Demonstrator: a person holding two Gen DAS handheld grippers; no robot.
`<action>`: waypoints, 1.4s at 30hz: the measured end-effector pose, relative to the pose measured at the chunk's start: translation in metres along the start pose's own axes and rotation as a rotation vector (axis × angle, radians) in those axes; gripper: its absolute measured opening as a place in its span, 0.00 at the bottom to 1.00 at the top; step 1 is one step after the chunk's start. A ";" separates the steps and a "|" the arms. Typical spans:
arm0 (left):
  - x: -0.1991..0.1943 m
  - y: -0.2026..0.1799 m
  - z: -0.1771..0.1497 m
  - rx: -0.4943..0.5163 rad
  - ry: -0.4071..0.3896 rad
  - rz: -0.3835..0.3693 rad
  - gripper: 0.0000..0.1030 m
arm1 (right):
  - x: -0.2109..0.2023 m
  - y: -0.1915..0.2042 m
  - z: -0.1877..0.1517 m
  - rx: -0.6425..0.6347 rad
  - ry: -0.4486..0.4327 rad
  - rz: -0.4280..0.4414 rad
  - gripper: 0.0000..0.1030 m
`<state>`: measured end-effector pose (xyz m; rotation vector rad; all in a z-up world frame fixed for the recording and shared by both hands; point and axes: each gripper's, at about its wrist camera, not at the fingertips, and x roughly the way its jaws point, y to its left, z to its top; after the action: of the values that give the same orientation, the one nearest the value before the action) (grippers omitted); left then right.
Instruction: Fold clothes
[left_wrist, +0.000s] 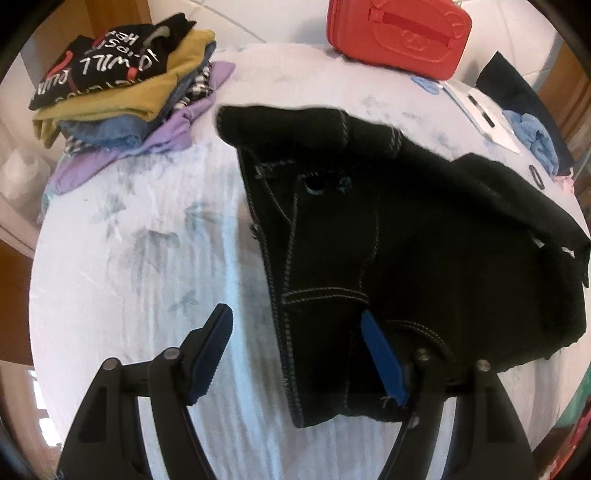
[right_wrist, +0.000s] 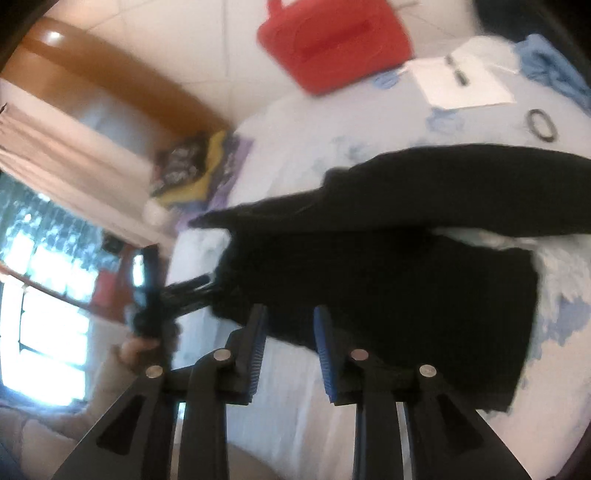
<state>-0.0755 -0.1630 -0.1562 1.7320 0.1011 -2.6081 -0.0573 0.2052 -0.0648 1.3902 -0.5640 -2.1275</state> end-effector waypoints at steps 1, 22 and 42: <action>-0.002 0.003 0.000 -0.004 -0.003 -0.001 0.70 | -0.016 -0.010 -0.002 0.039 -0.056 -0.006 0.32; 0.024 -0.026 -0.014 0.051 0.031 -0.032 0.76 | -0.028 -0.125 -0.085 0.232 0.010 -0.484 0.55; 0.036 -0.026 -0.011 -0.002 0.062 0.037 0.96 | -0.137 -0.102 -0.031 -0.267 -0.140 -1.360 0.14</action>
<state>-0.0807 -0.1351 -0.1919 1.7968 0.0711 -2.5287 -0.0043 0.3689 -0.0420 1.6512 0.9033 -3.0989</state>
